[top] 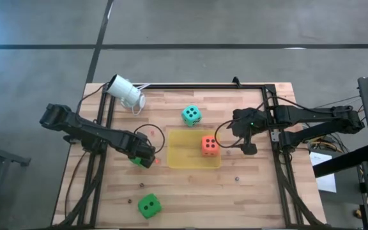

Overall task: Pick & Place Dice
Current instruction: Put the top big green dice into the yellow bin

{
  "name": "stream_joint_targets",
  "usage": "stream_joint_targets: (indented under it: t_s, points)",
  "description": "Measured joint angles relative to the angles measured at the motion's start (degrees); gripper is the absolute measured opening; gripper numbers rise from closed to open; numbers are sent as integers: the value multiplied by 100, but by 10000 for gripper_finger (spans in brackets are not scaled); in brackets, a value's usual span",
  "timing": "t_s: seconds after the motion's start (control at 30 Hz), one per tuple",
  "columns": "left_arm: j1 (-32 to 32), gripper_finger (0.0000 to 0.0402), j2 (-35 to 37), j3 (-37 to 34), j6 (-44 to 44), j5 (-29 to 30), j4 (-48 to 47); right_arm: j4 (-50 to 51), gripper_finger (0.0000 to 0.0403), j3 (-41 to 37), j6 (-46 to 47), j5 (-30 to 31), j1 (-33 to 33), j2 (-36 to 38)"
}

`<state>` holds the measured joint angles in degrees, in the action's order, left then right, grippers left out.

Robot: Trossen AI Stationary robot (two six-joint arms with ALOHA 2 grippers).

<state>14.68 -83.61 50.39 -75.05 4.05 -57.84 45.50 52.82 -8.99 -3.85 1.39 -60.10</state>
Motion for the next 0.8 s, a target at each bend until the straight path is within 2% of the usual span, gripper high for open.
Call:
stream_joint_targets:
  t_s: [0.33, 0.6, 0.8]
  points:
    - [-4, 333, 303, 6, -56, 26, -178, 0, 400, 0, -2, -1, 0, 2]
    - [-4, 334, 393, 692, 294, 353, -824, -21, 400, 0, -1, 0, 2, 1]
    - [-28, 334, 393, 1306, 1047, 826, -969, -69, 400, 0, 0, 0, 1, 0]
